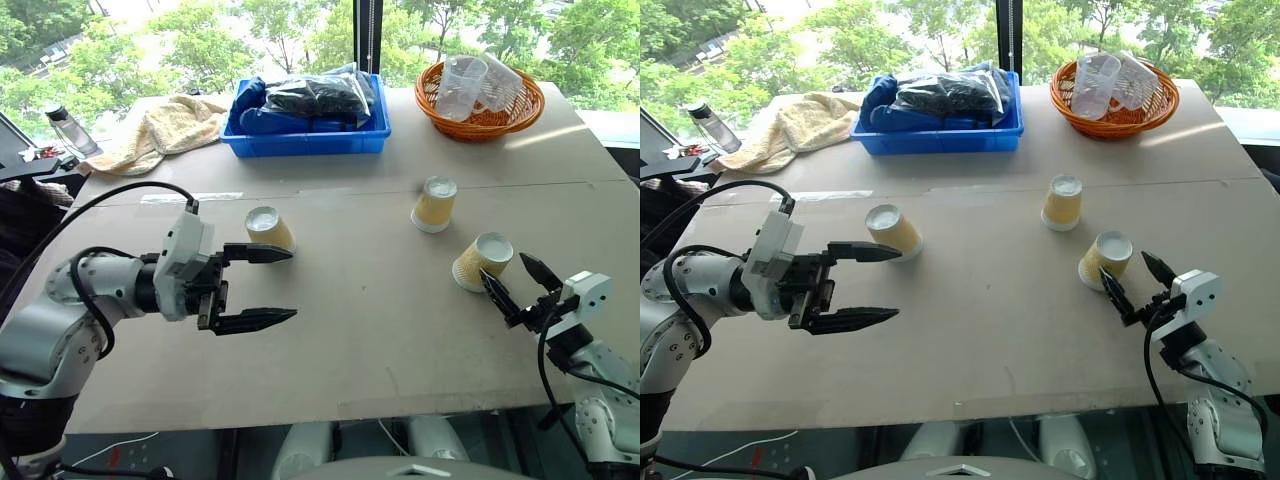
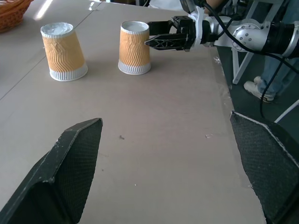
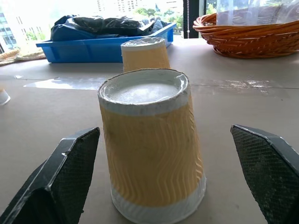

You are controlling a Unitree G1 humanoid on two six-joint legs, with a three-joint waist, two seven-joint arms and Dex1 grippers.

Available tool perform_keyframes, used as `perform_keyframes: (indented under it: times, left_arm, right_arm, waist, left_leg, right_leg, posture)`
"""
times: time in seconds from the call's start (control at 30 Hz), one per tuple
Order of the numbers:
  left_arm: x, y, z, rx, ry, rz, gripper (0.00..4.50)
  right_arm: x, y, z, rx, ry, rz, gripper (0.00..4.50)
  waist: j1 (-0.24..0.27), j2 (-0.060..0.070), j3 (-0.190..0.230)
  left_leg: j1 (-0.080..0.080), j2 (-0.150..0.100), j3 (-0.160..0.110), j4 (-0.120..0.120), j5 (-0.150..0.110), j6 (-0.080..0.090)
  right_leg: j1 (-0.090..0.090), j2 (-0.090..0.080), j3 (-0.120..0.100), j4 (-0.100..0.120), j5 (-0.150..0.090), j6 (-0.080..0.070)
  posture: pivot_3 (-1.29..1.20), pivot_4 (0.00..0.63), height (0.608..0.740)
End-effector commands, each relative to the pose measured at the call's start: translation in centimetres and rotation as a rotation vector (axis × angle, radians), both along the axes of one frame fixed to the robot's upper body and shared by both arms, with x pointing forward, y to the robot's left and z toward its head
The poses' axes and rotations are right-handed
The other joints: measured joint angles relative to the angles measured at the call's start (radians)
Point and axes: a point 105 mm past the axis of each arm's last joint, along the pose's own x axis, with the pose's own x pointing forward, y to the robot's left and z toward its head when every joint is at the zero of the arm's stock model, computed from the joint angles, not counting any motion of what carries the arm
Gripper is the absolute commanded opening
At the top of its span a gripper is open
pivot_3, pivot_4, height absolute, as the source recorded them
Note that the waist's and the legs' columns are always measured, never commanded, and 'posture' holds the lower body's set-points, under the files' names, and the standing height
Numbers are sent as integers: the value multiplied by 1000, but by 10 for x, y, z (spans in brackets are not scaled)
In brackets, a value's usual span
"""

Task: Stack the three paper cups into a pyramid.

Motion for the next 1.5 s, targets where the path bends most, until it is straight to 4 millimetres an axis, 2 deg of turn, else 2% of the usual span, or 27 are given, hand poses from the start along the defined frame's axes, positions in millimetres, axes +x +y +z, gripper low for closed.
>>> perform_keyframes:
  times: [0.03, 0.33, 0.4, 0.43, 0.47, 0.57, 0.7, 0.83, 0.93, 1.07, 1.23, 1.3, 1.4, 1.5]
  left_arm:
    - [-1, 1, 10, -25, -37, 10, 4500]
    - [-3, 3, 14, -72, -34, 35, 4500]
    - [-3, 4, 15, -87, -36, 41, 4500]
    - [-3, 5, 15, -95, -39, 46, 4500]
    - [-2, 5, 15, -95, -42, 50, 4500]
    - [0, 8, 13, -87, -45, 60, 4500]
    - [2, 13, 13, -85, -46, 76, 4500]
    - [7, 21, 15, -73, -57, 95, 4500]
    - [10, 26, 17, -56, -66, 100, 4500]
    - [11, 27, 17, -49, -67, 95, 4500]
    - [7, 27, 16, -42, -63, 89, 4500]
    - [7, 27, 16, -40, -62, 91, 4500]
    - [5, 28, 13, -32, -54, 91, 4500]
    - [5, 29, 12, -28, -48, 93, 4500]
  right_arm:
    - [7, 5, 13, -8, -45, 12, 4454]
    - [17, 11, 18, 0, -69, 36, 4454]
    - [17, 14, 18, -1, -72, 52, 3938]
    - [17, 16, 18, -2, -75, 56, 3938]
    - [17, 17, 18, -4, -77, 62, 3323]
    - [17, 23, 20, -25, -90, 88, 2191]
    - [12, 50, 30, -52, -102, 206, 2182]
    - [-3, 103, 30, -165, -83, 487, 2182]
    - [-8, 143, 37, -94, -32, 664, 2182]
    - [-6, 171, 36, -111, -28, 765, 2182]
    - [-3, 193, 30, -145, -14, 851, 2182]
    - [-3, 195, 29, -146, -13, 861, 3215]
    - [-1, 191, 29, -161, -22, 856, 4461]
    - [1, 182, 39, -134, -62, 823, 4461]
  waist:
    - [0, 0, 0]
    - [0, 0, 0]
    - [0, 0, 0]
    - [0, 0, 0]
    - [0, 0, 0]
    - [0, 0, 0]
    - [-2, 0, 0]
    - [-4, 0, 0]
    - [-4, -1, 1]
    - [-2, -4, 2]
    - [-1, -6, 4]
    - [-1, -6, 4]
    - [-2, -6, 4]
    - [-2, -7, 4]
  left_leg:
    - [0, 0, 0, 0, 0, 0]
    - [0, 0, 0, 0, 0, 0]
    - [0, 0, 0, 0, 0, 0]
    - [0, 0, 0, 0, 0, 0]
    - [0, 0, 0, 0, 0, 0]
    - [0, 0, 0, 0, 0, 0]
    - [0, 0, 0, 0, 0, 0]
    - [0, 0, 0, 0, 0, 0]
    - [0, 0, 0, 1, 0, 0]
    - [-1, 0, -1, 2, 0, 0]
    - [-3, 0, -2, 3, 0, 0]
    - [-3, 0, -2, 3, 0, -1]
    - [-3, 0, -2, 3, 0, -1]
    - [-3, 0, -2, 3, 0, -1]
  right_leg:
    - [0, 0, 0, 0, 0, 0]
    - [0, 0, 0, 0, 0, 0]
    - [0, 0, 0, 0, 0, 0]
    - [0, 0, 0, 0, 0, 0]
    - [0, 0, 0, 0, 0, 0]
    - [0, 0, 0, 0, 0, 0]
    - [0, 0, 0, 0, 0, 0]
    - [-1, 0, 0, 1, 0, 0]
    - [-1, 0, 0, 0, 0, 0]
    - [-1, 0, -1, 0, 0, 0]
    - [-2, 0, -2, 0, 0, 0]
    - [-2, 0, -2, 0, 0, 0]
    - [-2, 0, -2, 0, 0, 0]
    - [-2, 0, -2, 0, 0, 0]
  posture:
    - [0, 150, 740]
    - [0, 150, 740]
    - [0, 150, 740]
    - [0, 150, 740]
    - [0, 150, 740]
    - [0, 150, 740]
    - [0, 150, 740]
    - [0, 150, 740]
    - [0, 150, 740]
    - [0, 150, 740]
    - [0, 150, 740]
    - [0, 150, 740]
    - [0, 150, 740]
    - [0, 150, 740]
